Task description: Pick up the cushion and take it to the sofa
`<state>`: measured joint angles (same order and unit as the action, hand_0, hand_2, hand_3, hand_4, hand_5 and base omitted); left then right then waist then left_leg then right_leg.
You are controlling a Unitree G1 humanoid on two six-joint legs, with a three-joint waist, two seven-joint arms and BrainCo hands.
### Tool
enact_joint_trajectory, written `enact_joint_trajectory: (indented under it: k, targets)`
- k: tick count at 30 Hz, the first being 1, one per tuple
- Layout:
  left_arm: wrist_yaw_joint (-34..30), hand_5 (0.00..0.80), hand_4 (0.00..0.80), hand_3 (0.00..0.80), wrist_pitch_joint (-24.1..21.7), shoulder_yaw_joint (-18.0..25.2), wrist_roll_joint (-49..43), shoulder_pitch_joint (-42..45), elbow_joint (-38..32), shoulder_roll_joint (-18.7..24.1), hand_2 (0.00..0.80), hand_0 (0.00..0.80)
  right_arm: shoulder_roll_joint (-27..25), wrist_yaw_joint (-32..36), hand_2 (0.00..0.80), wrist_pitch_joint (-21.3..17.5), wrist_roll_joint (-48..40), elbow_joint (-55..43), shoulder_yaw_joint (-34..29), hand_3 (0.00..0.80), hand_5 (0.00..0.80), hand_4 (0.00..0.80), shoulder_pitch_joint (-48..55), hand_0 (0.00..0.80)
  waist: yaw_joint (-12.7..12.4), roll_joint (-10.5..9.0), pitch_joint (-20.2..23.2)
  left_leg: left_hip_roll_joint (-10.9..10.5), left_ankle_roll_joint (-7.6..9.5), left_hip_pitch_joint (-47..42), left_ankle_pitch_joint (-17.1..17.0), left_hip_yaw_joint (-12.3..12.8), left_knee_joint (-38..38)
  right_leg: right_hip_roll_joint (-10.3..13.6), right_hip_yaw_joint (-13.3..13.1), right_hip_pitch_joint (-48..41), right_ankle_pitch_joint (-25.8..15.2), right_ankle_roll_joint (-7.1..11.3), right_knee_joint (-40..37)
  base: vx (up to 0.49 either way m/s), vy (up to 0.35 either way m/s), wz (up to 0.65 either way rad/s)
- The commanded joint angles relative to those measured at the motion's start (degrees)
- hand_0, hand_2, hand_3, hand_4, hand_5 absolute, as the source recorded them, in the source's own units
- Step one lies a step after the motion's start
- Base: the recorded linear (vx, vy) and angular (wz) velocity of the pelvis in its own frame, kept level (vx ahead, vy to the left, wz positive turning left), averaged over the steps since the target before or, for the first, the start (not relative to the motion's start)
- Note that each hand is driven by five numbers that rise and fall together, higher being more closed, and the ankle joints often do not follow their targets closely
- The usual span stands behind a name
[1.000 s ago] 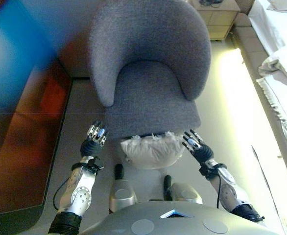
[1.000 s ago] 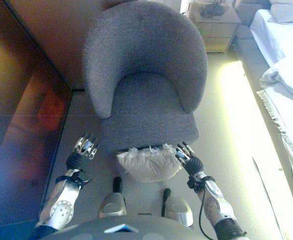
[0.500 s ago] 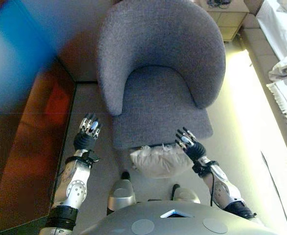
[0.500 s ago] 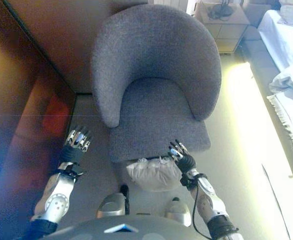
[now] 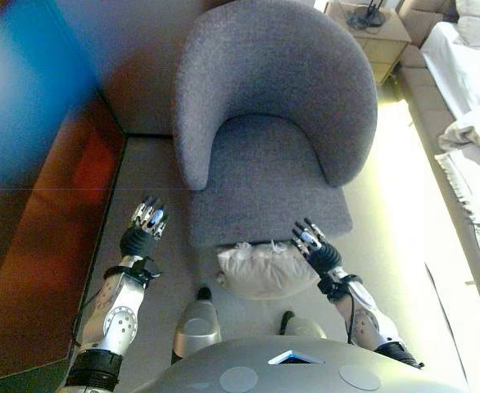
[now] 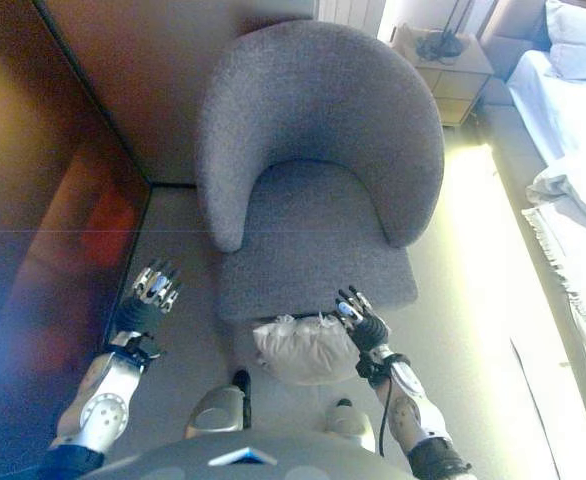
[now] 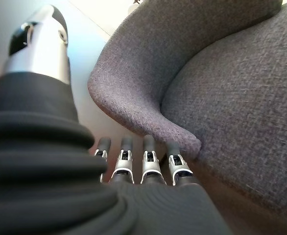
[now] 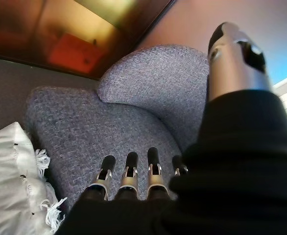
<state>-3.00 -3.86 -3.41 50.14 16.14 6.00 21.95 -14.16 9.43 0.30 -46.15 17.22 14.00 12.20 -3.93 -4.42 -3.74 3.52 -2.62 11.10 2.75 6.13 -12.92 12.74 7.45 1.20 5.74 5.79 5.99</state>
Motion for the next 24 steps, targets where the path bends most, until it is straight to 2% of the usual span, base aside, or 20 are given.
enact_joint_trajectory:
  k: [1, 6, 8, 9, 10, 12, 13, 15, 16, 18, 19, 20, 22, 23, 24]
  targets:
    - [-1.69, 0.000, 0.000, 0.000, -2.69, 0.42, -4.48, 1.63, -4.03, 1.85, 0.000, 0.000, 0.00, 1.23, 0.000, -1.97, 0.02, -2.21, -1.97, 0.000, 0.000, 0.000, -0.79, 0.000, -0.56, 0.43, -0.34, -2.05, 4.33, 0.48, -1.20, 1.84, 4.83, 0.13, 1.49, -4.05, -7.39, 3.82, 12.28, 0.068, 0.047, 0.14]
    - [-3.45, 0.000, 0.000, 0.000, -2.12, 0.92, -4.35, 2.29, -4.36, 2.33, 0.000, 0.000, -0.66, 0.42, 0.000, -1.21, -0.24, -2.97, -2.23, 0.000, 0.000, 0.000, -1.53, 0.000, -0.96, -0.44, -0.38, -1.79, 4.45, 0.40, -0.09, 3.48, 2.97, -0.13, 2.76, -3.91, -7.32, 3.54, 12.96, 0.070, 0.042, 0.24]
    - [-4.93, 0.000, 0.000, 0.000, -1.35, 0.64, -3.53, 1.20, -4.52, 2.99, 0.000, 0.000, -1.03, -0.38, 0.000, -2.04, -0.58, -3.26, -2.75, 0.000, 0.000, 0.000, -1.75, 0.000, -0.99, -0.76, -1.04, -0.31, 4.40, 3.75, 1.10, 8.00, -1.04, -0.23, 4.85, -4.69, -6.19, 3.03, 13.16, 0.017, -0.036, 0.38]
    - [-5.38, 0.000, 0.000, 0.000, -1.02, 0.48, -3.04, 0.49, -4.42, 3.40, 0.000, 0.000, -1.18, -0.61, 0.000, -2.86, -0.67, -2.78, -2.72, 0.000, 0.000, 0.000, -2.24, 0.000, -1.04, -1.27, -1.38, 0.08, 4.21, 4.42, 2.62, 8.98, -2.19, 0.13, 5.83, -5.27, -4.84, 3.12, 14.41, -0.042, 0.000, 0.70]
    - [-5.06, 0.000, 0.000, 0.000, -1.34, 0.33, -2.75, -0.46, -3.93, 3.20, 0.000, 0.000, -0.91, -0.35, 0.000, -3.27, -0.70, -1.83, -2.27, 0.000, 0.000, 0.000, -3.36, 0.000, -2.09, -1.48, -1.39, -0.32, 5.28, 4.65, 1.68, 8.18, -0.61, 0.39, 7.52, -5.27, -6.20, 2.73, 16.29, -0.019, 0.066, 0.80]
    - [-3.70, 0.000, 0.000, 0.000, -1.50, -0.23, -4.18, -0.92, -3.99, 2.73, 0.000, 0.000, 0.07, -1.61, 0.000, -2.66, 0.16, -1.42, -2.19, 0.000, 0.000, 0.000, -3.96, 0.000, -2.68, -2.06, -1.41, -1.57, 6.38, 3.57, 1.95, 7.92, 0.48, 1.35, 8.65, -4.99, -8.78, 3.49, 20.22, 0.034, 0.104, 0.21]
    - [-2.45, 0.000, 0.000, 0.000, -1.91, -0.44, -5.19, -0.82, -4.18, 2.73, 0.000, 0.000, 0.30, -2.19, 0.000, -2.18, 0.49, -2.15, -1.74, 0.000, 0.000, 0.000, -3.88, 0.000, -2.56, -2.34, -1.66, -2.59, 7.12, 2.05, 3.80, 7.15, 0.55, 3.11, 8.11, -2.98, -10.49, 4.59, 26.25, 0.078, 0.100, -0.27]
    - [-1.66, 0.000, 0.000, 0.000, -1.70, -0.17, -4.18, -0.86, -4.90, 3.12, 0.000, 0.000, -0.12, -1.66, 0.000, -2.26, 0.97, -3.69, -0.77, 0.000, 0.000, 0.000, -3.43, 0.000, -2.53, -1.76, -2.24, -2.47, 7.54, -0.04, 4.35, 6.74, 1.44, 5.60, 8.31, 1.60, -11.44, 4.16, 32.96, 0.057, 0.066, -0.20]
    - [-1.72, 0.000, 0.000, 0.000, -1.04, 0.32, -3.84, -0.82, -5.13, 3.18, 0.000, 0.000, -0.26, -1.13, 0.000, -2.66, 1.39, -3.82, -0.35, 0.000, 0.000, 0.000, -3.47, 0.000, -2.79, -1.55, -2.60, -2.45, 7.26, -1.04, 4.42, 6.22, 1.94, 6.90, 8.97, 2.56, -11.16, 3.74, 32.79, 0.065, -0.039, -0.12]
    - [-1.46, 0.000, 0.000, 0.000, -0.32, 0.36, -5.12, -0.95, -4.81, 3.25, 0.000, 0.000, -0.02, -1.01, 0.000, -3.13, 1.18, -2.93, 0.42, 0.000, 0.000, 0.000, -4.77, 0.000, -3.53, -1.49, -3.20, -2.04, 5.86, -1.31, 4.13, 5.45, 1.95, 8.92, 10.21, 1.39, -11.43, 3.75, 26.05, 0.050, -0.159, 0.03]
    - [-1.05, 0.000, 0.000, 0.000, -0.29, 0.04, -5.52, -1.21, -4.57, 3.45, 0.000, 0.000, 0.22, -1.24, 0.000, -3.25, 1.15, -2.67, 0.79, 0.000, 0.000, 0.000, -5.48, 0.000, -3.72, -1.54, -3.49, -1.69, 5.25, -1.09, 4.07, 5.30, 1.68, 9.81, 10.41, 1.13, -12.24, 4.05, 23.02, -0.049, -0.242, 0.15]
    - [-0.66, 0.000, 0.000, 0.000, -0.52, -0.50, -5.26, -1.64, -4.23, 3.72, 0.000, 0.000, 0.46, -1.72, 0.000, -3.32, 1.22, -2.71, 1.19, 0.000, 0.000, 0.000, -6.41, 0.000, -3.82, -1.51, -3.81, -0.91, 4.74, -0.14, 2.71, 5.67, 1.50, 10.68, 11.28, 1.22, -14.15, 3.55, 18.09, -0.085, -0.297, 0.17]
    - [-0.20, 0.000, 0.000, 0.000, -1.96, -1.34, -4.00, -2.28, -3.38, 4.17, 0.000, 0.000, 0.32, -2.45, 0.000, -3.51, 1.37, -3.18, 1.94, 0.000, 0.000, 0.000, -7.78, 0.000, -3.40, -2.32, -5.01, 0.94, 2.61, 1.25, 3.07, 5.76, -0.31, 13.44, 11.01, 1.60, -17.57, 5.47, 8.24, -0.066, -0.343, 0.12]
    - [0.02, 0.000, 0.000, 0.000, -2.62, -1.60, -3.24, -2.47, -3.18, 4.45, 0.000, 0.000, 0.12, -2.69, 0.000, -3.38, 1.17, -3.40, 2.05, 0.000, 0.000, 0.000, -8.26, 0.000, -3.09, -2.53, -5.44, 2.26, 1.12, 1.75, 3.90, 5.19, -1.10, 14.37, 9.93, 1.52, -18.48, 7.12, 4.40, -0.055, -0.284, 0.11]
    - [0.03, 0.000, 0.000, 0.000, -3.23, -1.83, -2.51, -2.66, -2.93, 4.60, 0.000, 0.000, -0.09, -2.96, 0.000, -3.28, 1.02, -3.55, 2.06, 0.000, 0.000, 0.000, -8.56, 0.000, -2.93, -2.56, -5.83, 2.94, 0.86, 2.73, 3.17, 5.46, -1.84, 14.99, 9.98, 1.64, -20.25, 7.18, 1.92, -0.024, -0.258, 0.07]
